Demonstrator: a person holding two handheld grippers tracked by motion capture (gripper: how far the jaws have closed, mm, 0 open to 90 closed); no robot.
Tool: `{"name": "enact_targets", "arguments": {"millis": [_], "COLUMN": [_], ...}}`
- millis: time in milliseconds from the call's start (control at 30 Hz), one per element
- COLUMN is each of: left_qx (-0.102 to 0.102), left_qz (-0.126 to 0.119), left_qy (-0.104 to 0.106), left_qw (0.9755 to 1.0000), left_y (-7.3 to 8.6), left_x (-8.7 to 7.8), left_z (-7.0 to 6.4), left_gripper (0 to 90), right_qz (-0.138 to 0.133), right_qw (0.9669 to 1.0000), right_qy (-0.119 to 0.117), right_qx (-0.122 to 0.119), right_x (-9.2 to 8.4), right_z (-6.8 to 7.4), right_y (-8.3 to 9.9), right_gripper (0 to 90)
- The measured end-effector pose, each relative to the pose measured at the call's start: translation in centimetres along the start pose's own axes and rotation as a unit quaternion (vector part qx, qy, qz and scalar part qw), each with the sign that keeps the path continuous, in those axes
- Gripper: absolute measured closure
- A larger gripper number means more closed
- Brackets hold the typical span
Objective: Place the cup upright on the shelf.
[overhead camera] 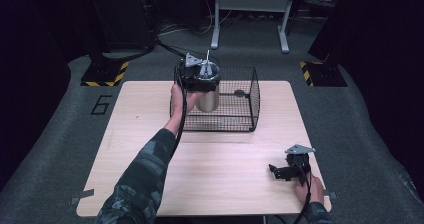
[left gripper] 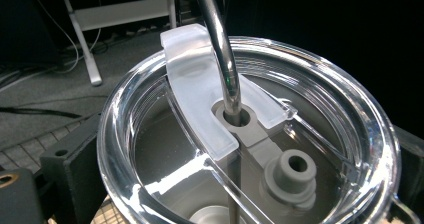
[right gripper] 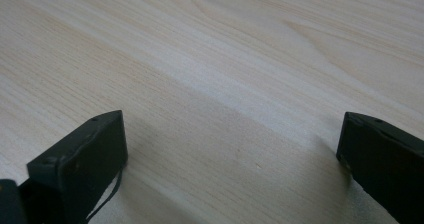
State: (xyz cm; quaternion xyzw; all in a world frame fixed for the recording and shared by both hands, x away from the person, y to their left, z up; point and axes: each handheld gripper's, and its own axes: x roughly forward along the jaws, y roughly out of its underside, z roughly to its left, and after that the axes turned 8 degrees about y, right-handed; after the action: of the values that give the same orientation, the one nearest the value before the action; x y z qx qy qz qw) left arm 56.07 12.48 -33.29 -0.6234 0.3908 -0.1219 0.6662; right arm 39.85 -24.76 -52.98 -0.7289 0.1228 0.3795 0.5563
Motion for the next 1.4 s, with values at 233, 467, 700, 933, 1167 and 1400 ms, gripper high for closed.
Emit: {"name": "enact_targets", "arguments": {"millis": [233, 467, 700, 933, 1167, 1400], "left_qx": [-0.012, -0.021, -0.022, -0.017, -0.016, -0.010], "left_qz": [0.017, 0.024, 0.032, 0.041, 0.046, 0.057], "left_qy": [-0.008, -0.011, -0.005, -0.002, 0.001, 0.003], "left_qw": [0.9998, 0.9994, 0.9992, 0.9990, 0.9988, 0.9983], "left_y": [1.7, 2.4, 3.3, 4.1, 4.7, 5.5], "left_x": [2.0, 2.8, 3.5, 4.1, 4.7, 5.2], "left_z": [0.1, 0.2, 0.3, 0.2, 0.1, -0.1], "left_gripper": [3.9, 3.9, 4.0, 3.9, 3.9, 3.9], "right_qz": [-0.003, -0.003, -0.003, -0.002, -0.003, -0.001], "right_qw": [1.0000, 1.0000, 1.0000, 1.0000, 1.0000, 1.0000], "right_qy": [0.001, 0.002, 0.002, 0.001, 0.001, 0.000], "right_qx": [0.000, 0.000, -0.001, -0.001, -0.001, -0.003], "right_x": [0.0, 0.0, 0.0, 0.0, 0.0, 0.0], "right_z": [0.0, 0.0, 0.0, 0.0, 0.0, 0.0], "right_y": [0.0, 0.0, 0.0, 0.0, 0.0, 0.0], "right_gripper": [0.0, 0.0, 0.0, 0.0, 0.0, 0.0]}}
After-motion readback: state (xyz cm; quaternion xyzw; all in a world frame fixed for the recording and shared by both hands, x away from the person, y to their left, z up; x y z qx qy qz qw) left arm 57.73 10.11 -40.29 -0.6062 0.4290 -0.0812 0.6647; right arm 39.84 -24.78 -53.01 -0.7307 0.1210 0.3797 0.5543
